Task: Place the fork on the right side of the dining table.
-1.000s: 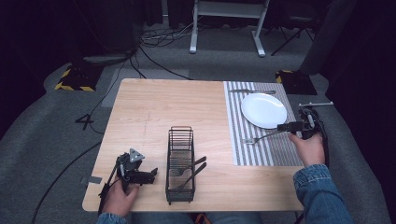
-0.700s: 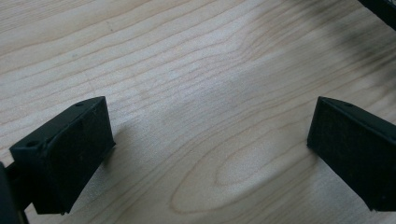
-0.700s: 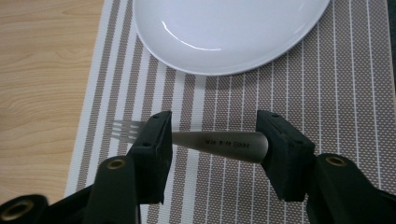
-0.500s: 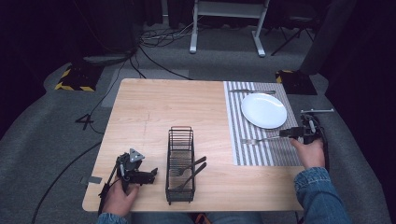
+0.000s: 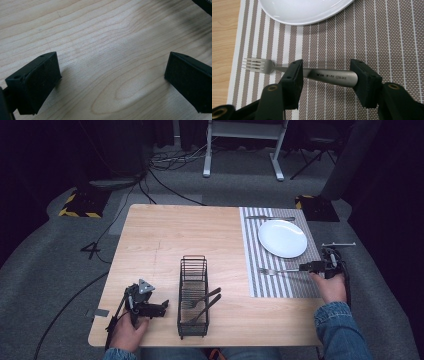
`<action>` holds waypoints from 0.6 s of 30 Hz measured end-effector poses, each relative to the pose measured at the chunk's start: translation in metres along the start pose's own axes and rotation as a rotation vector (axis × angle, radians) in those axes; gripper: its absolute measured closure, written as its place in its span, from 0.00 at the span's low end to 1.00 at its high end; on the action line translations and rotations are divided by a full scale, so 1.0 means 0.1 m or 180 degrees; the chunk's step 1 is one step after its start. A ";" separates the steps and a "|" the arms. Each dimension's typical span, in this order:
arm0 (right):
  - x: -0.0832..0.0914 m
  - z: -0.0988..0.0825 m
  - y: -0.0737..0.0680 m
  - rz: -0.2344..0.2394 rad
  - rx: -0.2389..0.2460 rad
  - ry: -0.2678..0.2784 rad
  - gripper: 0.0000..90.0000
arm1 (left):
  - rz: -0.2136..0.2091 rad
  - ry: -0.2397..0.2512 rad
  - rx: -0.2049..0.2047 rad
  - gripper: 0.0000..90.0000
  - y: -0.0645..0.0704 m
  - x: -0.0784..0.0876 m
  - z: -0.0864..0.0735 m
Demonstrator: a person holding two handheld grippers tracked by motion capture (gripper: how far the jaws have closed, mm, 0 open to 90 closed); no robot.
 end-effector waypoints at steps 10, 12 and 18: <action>-0.05 -0.03 0.07 -0.0020 -0.0049 -0.0016 0.49 | 0.0001 -0.0004 -0.0006 0.00 0.00 0.00 0.00; -0.06 -0.03 0.09 -0.0031 -0.0074 -0.0034 0.49 | 0.0001 -0.0004 -0.0006 0.00 0.00 0.00 0.00; -0.10 -0.02 0.12 -0.0029 -0.0116 -0.0117 0.48 | 0.0001 -0.0004 -0.0005 0.00 0.00 0.00 0.00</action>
Point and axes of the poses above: each handheld gripper's, and its own axes: x roughly backward along the jaws, z roughly out of its top, y roughly to its right, the point moved 1 cm from there along -x, roughly forward along the jaws, and after that the axes turned 1 degree about x, right-handed, at the moved point
